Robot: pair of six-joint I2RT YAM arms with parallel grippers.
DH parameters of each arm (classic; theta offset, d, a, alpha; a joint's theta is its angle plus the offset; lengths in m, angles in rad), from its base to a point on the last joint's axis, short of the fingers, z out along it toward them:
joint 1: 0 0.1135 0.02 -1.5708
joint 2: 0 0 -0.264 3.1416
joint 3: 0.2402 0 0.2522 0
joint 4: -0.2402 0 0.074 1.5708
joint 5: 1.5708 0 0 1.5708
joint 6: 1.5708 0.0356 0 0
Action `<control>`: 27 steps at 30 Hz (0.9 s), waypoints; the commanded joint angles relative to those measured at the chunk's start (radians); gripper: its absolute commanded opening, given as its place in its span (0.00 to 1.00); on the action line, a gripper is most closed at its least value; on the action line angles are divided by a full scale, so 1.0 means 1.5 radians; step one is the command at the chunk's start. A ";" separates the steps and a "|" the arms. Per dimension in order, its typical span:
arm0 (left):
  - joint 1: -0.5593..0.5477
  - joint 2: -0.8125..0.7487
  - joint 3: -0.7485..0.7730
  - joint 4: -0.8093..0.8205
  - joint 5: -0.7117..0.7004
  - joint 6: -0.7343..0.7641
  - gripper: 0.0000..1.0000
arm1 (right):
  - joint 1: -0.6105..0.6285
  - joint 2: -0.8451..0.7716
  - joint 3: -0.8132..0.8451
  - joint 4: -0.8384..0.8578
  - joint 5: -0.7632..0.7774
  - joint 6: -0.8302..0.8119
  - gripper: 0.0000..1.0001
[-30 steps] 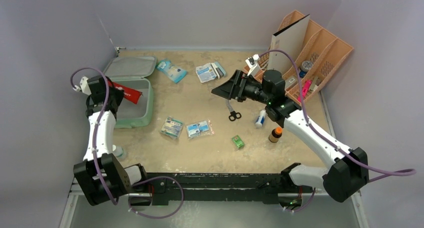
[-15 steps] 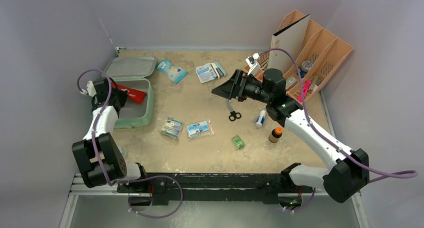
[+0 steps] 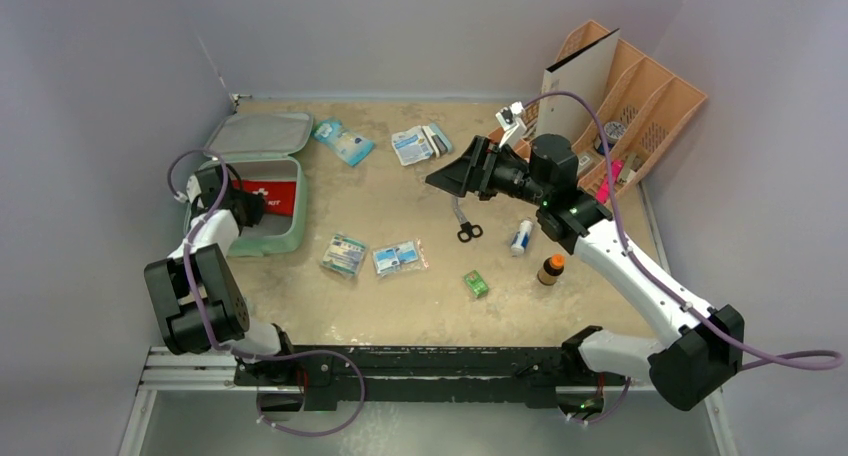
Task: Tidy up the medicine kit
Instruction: Place the medicine pouch inside the medicine box.
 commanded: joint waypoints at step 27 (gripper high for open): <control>0.002 0.017 0.097 -0.150 0.032 0.070 0.44 | -0.003 -0.004 0.017 0.014 0.048 -0.018 0.99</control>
